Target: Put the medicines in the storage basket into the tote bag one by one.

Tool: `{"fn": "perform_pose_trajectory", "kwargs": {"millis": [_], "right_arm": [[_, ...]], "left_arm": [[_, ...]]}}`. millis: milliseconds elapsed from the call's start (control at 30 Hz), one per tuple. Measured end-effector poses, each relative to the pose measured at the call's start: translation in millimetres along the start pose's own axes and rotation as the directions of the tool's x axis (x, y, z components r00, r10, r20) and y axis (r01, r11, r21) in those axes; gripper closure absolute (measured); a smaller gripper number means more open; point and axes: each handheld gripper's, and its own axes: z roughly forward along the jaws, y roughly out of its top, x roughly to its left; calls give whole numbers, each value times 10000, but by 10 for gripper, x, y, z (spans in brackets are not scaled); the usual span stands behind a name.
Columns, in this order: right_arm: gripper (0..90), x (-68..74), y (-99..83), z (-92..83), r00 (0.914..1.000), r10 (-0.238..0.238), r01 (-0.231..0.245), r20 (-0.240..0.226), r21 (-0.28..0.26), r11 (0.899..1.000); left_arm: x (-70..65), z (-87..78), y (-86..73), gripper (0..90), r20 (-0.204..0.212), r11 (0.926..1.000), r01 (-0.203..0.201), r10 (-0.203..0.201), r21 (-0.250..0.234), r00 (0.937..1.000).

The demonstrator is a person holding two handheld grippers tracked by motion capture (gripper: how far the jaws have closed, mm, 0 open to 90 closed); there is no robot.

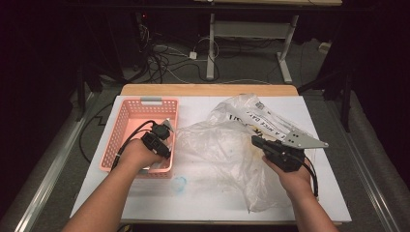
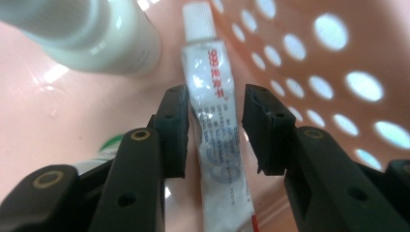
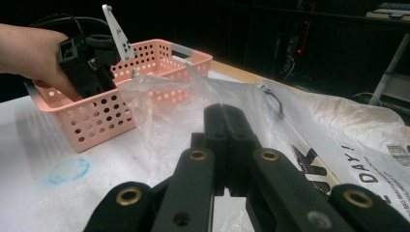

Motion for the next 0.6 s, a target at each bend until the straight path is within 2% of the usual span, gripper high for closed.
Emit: {"fn": "perform_pose_trajectory", "kwargs": {"millis": [67,233,600], "right_arm": [[900,2,1,-1,10000,10,-10,-2,-20,10000],[900,8,3,4,10000,-54,54,-39,-17,10000],[900,13,-5,5,10000,-60,60,-64,29,10000]], "left_arm": [[7,3,5,603,39,10000,83,-83,40,10000],[6,56,43,603,-5,9985,149,-149,533,9999],[39,72,99,642,29,9987,365,-366,351,9993]]}}
